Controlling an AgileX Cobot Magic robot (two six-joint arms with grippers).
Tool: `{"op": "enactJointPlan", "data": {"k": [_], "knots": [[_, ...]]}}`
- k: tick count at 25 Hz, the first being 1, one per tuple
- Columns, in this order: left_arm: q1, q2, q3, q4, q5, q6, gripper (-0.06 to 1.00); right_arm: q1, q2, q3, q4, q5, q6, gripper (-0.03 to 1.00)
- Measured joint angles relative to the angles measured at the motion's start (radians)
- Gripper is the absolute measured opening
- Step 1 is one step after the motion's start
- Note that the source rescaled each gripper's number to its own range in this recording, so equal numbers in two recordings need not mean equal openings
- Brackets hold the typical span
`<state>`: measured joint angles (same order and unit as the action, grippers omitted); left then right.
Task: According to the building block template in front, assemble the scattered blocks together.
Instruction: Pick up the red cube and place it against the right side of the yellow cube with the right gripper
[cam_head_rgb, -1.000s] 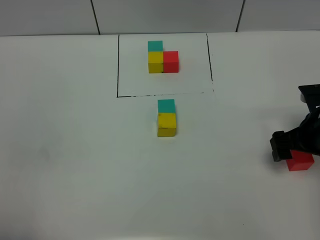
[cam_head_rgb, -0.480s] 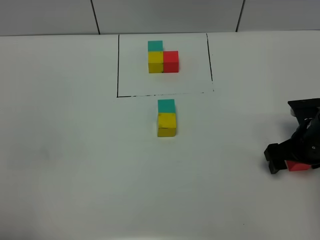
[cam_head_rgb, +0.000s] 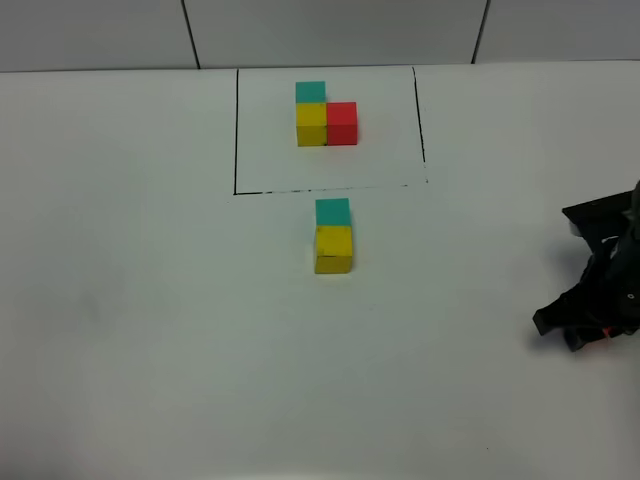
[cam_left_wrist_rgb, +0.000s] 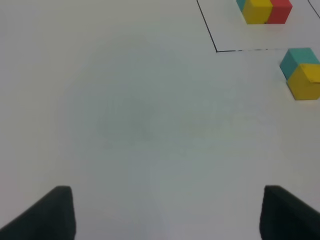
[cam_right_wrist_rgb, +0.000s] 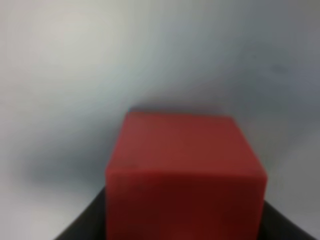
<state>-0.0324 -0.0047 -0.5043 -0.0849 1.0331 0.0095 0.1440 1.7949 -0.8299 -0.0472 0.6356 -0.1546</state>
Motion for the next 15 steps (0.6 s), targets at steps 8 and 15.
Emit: {"op": "enactJointPlan", "data": {"k": [8,15], "knots": [[0.000,0.000,0.000,0.000,0.000,0.000,0.98,0.254,0.025,-0.232,-0.073,0.143,-0.472,0.01],[0.000,0.000,0.000,0.000,0.000,0.000,0.98,0.349,0.246,-0.497,-0.066,0.274,-0.700,0.01]]}}
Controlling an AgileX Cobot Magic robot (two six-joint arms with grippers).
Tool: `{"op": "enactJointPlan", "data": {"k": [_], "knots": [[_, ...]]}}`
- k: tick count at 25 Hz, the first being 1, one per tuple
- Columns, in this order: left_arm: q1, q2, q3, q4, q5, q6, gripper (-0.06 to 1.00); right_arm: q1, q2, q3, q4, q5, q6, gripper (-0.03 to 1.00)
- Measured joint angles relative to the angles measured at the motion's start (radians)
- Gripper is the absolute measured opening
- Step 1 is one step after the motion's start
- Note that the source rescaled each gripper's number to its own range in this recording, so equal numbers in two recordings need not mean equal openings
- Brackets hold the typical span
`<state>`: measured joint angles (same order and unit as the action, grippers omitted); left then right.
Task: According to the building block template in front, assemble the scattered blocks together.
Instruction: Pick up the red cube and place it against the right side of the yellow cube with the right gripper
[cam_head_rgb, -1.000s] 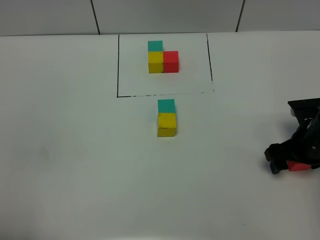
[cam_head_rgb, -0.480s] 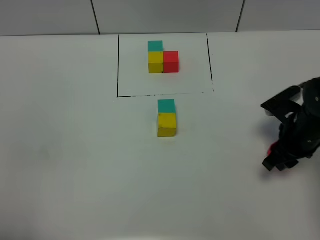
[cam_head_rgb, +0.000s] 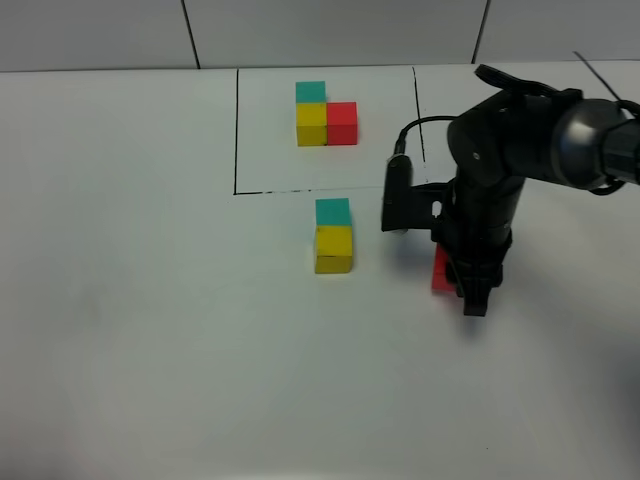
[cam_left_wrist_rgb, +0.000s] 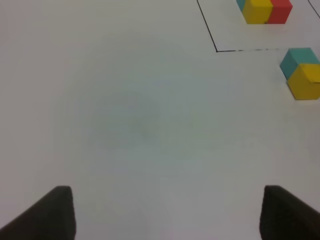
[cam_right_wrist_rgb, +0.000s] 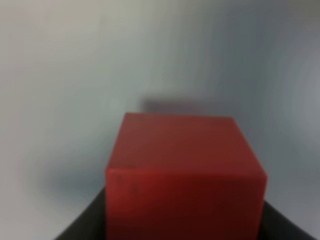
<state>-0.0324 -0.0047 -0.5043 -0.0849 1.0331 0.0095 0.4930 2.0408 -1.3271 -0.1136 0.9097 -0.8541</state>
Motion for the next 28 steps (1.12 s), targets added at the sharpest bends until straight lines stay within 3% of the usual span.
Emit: {"op": "enactJointPlan", "data": {"k": [7,13,28], "knots": [[0.000,0.000,0.000,0.000,0.000,0.000,0.98,0.011,0.116,-0.159,0.120,0.010,-0.102,0.01],[0.000,0.000,0.000,0.000,0.000,0.000,0.98,0.030,0.153,-0.202,0.172,-0.025,-0.124,0.01],[0.000,0.000,0.000,0.000,0.000,-0.001,0.98,0.049,0.178,-0.209,0.181,-0.102,-0.131,0.00]]}}
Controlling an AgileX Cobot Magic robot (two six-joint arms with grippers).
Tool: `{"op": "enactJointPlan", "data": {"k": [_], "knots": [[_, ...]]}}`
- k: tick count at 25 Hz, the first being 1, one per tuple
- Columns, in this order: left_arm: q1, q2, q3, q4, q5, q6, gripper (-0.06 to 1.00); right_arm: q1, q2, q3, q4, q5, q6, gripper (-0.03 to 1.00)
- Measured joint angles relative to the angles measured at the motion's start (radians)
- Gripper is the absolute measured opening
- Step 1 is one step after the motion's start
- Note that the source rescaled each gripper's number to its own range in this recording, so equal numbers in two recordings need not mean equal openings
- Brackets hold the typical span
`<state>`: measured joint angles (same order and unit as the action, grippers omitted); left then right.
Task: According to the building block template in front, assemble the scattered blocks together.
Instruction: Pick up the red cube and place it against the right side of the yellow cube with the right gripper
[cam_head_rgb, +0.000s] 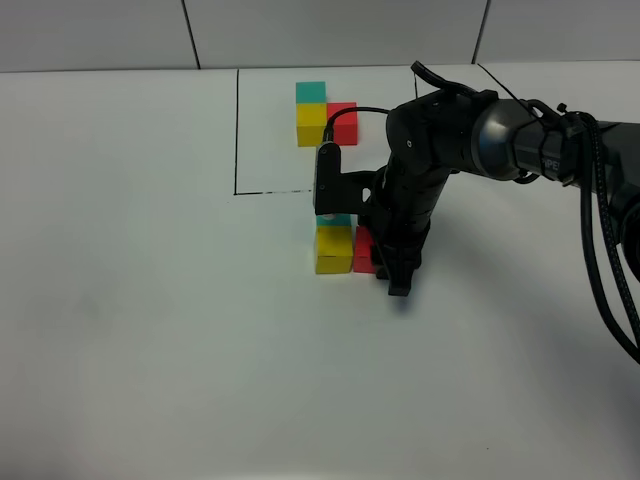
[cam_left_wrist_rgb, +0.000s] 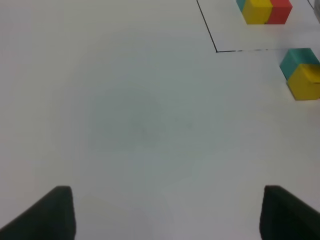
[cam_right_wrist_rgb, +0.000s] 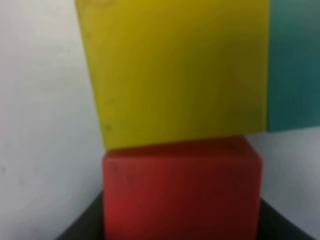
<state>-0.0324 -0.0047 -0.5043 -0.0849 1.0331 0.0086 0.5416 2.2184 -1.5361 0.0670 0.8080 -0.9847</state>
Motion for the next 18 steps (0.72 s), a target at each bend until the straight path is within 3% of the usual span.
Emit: {"op": "enactJointPlan", "data": {"k": [18], "knots": [[0.000,0.000,0.000,0.000,0.000,0.000,0.98,0.012,0.003,-0.003,0.010,-0.005,-0.010,0.00]]}}
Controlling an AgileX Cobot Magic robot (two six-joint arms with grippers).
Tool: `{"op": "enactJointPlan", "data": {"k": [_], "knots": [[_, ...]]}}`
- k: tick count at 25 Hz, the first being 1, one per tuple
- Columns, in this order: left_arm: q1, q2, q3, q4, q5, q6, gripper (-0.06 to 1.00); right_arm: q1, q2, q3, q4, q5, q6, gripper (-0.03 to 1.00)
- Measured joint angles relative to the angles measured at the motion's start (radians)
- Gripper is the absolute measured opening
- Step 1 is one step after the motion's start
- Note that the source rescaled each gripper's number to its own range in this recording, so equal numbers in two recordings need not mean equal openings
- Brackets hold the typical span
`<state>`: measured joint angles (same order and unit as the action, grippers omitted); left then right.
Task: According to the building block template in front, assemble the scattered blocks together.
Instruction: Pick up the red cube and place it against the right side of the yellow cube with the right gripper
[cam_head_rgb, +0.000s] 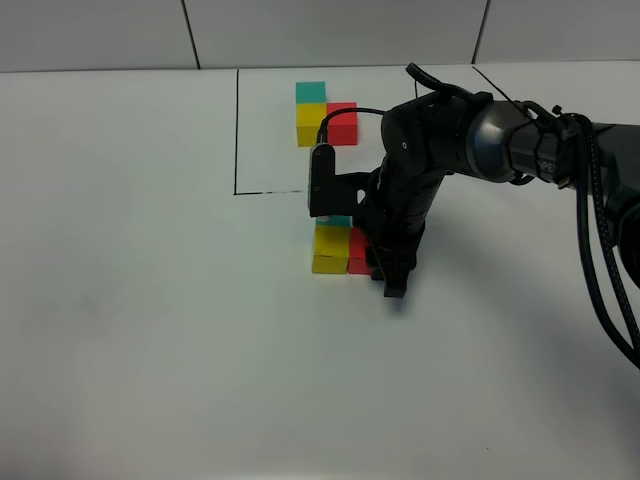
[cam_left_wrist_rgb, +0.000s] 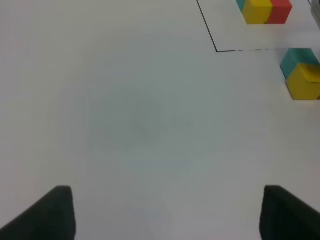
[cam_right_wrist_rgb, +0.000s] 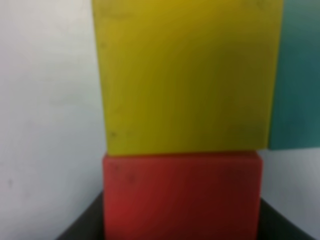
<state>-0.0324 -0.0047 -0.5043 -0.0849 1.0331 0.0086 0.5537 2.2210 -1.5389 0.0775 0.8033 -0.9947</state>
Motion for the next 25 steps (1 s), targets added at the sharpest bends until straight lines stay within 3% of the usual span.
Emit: {"op": "enactJointPlan", "data": {"k": [25], "knots": [[0.000,0.000,0.000,0.000,0.000,0.001,0.98,0.000,0.000,-0.001,0.001,0.001,0.000,0.00]]}}
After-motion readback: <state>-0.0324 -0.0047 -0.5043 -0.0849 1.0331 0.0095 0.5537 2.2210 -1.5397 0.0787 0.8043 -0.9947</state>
